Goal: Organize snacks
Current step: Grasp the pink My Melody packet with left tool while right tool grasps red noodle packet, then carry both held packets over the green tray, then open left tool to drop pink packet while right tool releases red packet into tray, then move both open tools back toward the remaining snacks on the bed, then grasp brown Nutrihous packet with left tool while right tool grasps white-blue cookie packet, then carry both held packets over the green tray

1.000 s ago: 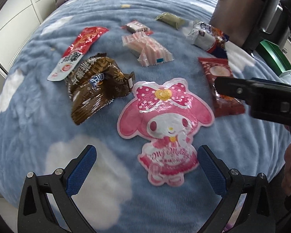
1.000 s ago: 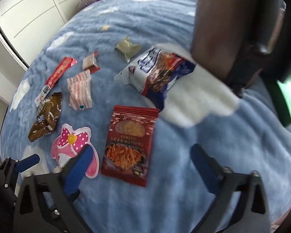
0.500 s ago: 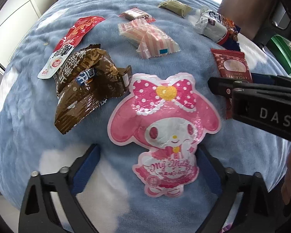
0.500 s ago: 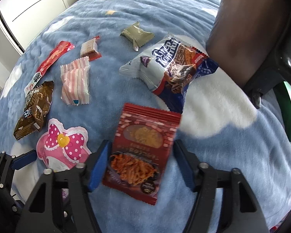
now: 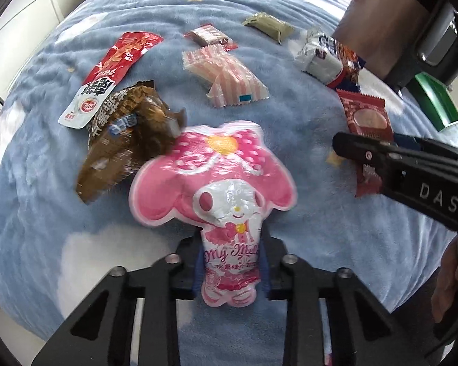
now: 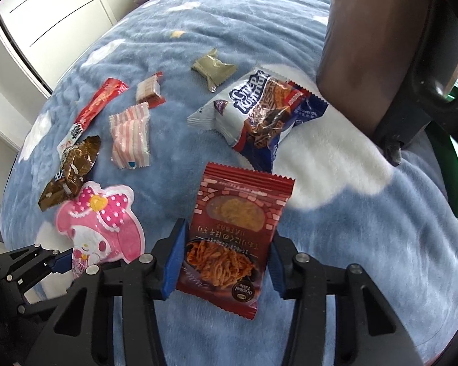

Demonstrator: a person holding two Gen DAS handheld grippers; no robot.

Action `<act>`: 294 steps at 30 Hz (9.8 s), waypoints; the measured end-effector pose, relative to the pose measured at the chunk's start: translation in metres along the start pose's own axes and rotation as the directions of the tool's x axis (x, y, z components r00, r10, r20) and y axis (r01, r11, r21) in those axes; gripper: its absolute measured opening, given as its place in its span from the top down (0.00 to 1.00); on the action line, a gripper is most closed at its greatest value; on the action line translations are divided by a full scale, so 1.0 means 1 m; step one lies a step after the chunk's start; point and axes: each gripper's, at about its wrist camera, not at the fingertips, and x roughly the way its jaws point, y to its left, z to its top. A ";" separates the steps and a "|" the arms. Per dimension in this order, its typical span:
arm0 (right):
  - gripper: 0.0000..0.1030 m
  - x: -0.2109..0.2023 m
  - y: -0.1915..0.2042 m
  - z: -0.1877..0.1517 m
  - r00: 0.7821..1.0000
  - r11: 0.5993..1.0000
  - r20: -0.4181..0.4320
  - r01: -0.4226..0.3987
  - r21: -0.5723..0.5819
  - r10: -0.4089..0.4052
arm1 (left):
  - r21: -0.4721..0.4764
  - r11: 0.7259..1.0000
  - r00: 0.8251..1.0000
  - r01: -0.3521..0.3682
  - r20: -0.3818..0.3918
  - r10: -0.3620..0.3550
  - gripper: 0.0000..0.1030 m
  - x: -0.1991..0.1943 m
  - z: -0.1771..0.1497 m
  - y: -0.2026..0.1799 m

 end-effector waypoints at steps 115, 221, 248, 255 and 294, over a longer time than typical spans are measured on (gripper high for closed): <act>0.45 -0.099 -0.417 0.064 0.918 0.917 0.170 0.313 0.245 -0.359 | 0.326 0.940 0.987 0.099 0.089 -0.134 0.49 0.029 0.198 -0.388; 0.24 0.020 -0.027 0.072 0.993 0.969 0.020 0.110 0.223 -0.118 | -0.308 0.951 0.991 -0.029 0.115 0.067 0.46 -0.009 0.041 0.104; 0.30 -0.069 -0.031 -0.013 0.994 0.993 0.078 -0.089 0.077 0.083 | -0.191 0.981 0.982 -0.020 0.180 0.055 0.54 -0.075 0.005 0.040; 0.30 -0.110 -0.072 -0.039 0.988 0.988 0.127 -0.098 0.118 0.083 | -0.059 0.998 0.982 0.026 0.187 -0.015 0.54 -0.094 -0.002 -0.028; 0.30 -0.174 -0.395 0.003 0.925 0.906 0.272 0.142 0.399 -0.265 | 0.430 0.900 0.971 0.074 0.174 -0.163 0.54 -0.059 0.120 -0.364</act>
